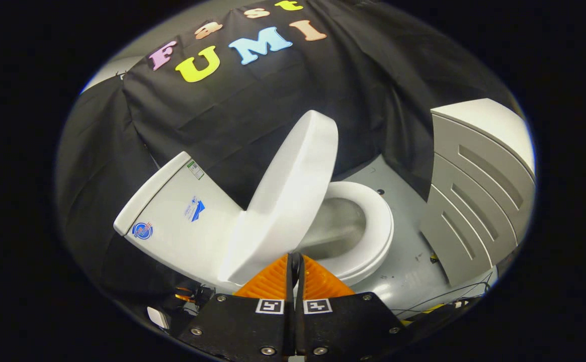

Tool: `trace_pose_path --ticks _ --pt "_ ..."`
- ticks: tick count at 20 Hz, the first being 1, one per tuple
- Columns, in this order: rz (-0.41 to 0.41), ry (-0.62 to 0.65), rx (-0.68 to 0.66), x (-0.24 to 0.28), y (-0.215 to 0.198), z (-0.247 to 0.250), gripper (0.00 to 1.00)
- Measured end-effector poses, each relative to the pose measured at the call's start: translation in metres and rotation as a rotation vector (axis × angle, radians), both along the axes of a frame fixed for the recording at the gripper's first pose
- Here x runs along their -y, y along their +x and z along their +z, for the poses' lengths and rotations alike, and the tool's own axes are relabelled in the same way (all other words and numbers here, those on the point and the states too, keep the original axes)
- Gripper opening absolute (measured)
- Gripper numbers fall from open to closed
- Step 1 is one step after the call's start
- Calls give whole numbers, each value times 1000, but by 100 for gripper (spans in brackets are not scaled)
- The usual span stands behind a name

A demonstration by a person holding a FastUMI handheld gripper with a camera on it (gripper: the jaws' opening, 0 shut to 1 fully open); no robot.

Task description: Open the toilet lid.

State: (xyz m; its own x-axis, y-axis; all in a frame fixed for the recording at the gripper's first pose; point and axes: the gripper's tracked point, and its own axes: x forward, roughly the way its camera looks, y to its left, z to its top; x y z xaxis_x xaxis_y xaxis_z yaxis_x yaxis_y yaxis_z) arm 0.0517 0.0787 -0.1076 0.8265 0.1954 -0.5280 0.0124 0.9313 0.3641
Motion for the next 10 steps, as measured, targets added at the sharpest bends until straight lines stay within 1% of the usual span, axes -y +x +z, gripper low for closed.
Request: trace_pose_path --ticks 7,10 --pt "-7 -140 76 -20 0 25 0" --pt "-2 -182 108 -31 0 36 0"
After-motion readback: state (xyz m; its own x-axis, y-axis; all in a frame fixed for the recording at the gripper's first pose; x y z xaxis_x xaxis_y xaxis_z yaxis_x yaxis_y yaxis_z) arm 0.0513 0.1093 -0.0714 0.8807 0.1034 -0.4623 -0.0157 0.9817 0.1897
